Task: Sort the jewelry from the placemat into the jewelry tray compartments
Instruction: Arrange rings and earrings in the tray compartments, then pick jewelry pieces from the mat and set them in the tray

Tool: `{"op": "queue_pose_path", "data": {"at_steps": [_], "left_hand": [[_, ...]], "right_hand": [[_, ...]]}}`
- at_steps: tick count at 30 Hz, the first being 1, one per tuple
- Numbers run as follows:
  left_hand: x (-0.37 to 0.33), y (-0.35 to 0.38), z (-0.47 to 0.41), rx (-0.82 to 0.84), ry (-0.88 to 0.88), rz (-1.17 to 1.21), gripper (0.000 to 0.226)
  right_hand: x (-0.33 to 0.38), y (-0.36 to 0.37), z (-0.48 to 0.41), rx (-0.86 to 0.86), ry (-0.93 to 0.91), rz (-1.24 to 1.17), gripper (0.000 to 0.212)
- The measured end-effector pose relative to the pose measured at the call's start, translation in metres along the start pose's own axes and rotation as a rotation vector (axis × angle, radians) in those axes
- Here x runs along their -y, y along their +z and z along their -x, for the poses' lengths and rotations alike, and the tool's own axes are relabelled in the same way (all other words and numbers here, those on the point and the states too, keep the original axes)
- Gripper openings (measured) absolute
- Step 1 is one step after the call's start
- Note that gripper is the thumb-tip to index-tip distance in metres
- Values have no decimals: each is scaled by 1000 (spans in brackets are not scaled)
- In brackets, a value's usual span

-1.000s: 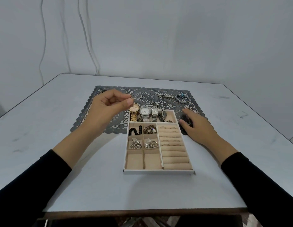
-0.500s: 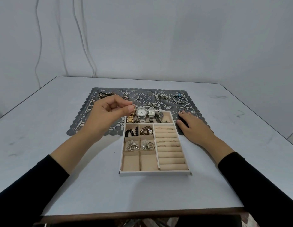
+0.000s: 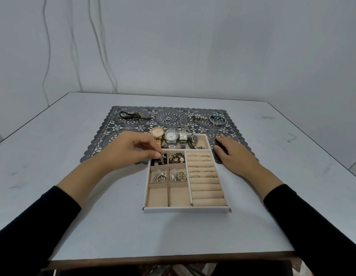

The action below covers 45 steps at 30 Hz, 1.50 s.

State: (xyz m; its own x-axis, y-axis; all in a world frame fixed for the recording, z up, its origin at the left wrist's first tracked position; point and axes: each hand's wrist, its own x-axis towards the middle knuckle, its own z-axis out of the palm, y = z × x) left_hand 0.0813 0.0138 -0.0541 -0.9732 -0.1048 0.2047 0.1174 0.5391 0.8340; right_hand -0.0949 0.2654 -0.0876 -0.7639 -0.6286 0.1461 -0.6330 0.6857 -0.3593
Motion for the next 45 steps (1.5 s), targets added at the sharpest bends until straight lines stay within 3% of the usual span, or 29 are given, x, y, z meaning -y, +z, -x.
{"op": "queue_pose_path", "data": {"at_steps": [6,14,20,23,28,35,45], "left_hand": [[4,-4,-4,10,136,-323,14],[10,-4,-6,14,166,-252,16],[30,-8,-18,-263,141,-222,8],[45,-14,-30,-342,73,-357,17],[68,-28,-50,-200,-47,-590,30],[75,-32,-84,-95,-36,-645,38],[92,-40,-129,-119,15,-682,37]], "right_hand": [[3,-2,1,-2,-7,2,39],[2,-2,0,-6,-9,-16,42],[-4,2,-9,-60,2,-62,36],[-6,4,-17,-121,-19,-96,33],[3,2,-40,-206,-69,-168,28],[10,9,-88,-175,-178,-262,27],[15,15,-148,-200,-254,-156,28]]}}
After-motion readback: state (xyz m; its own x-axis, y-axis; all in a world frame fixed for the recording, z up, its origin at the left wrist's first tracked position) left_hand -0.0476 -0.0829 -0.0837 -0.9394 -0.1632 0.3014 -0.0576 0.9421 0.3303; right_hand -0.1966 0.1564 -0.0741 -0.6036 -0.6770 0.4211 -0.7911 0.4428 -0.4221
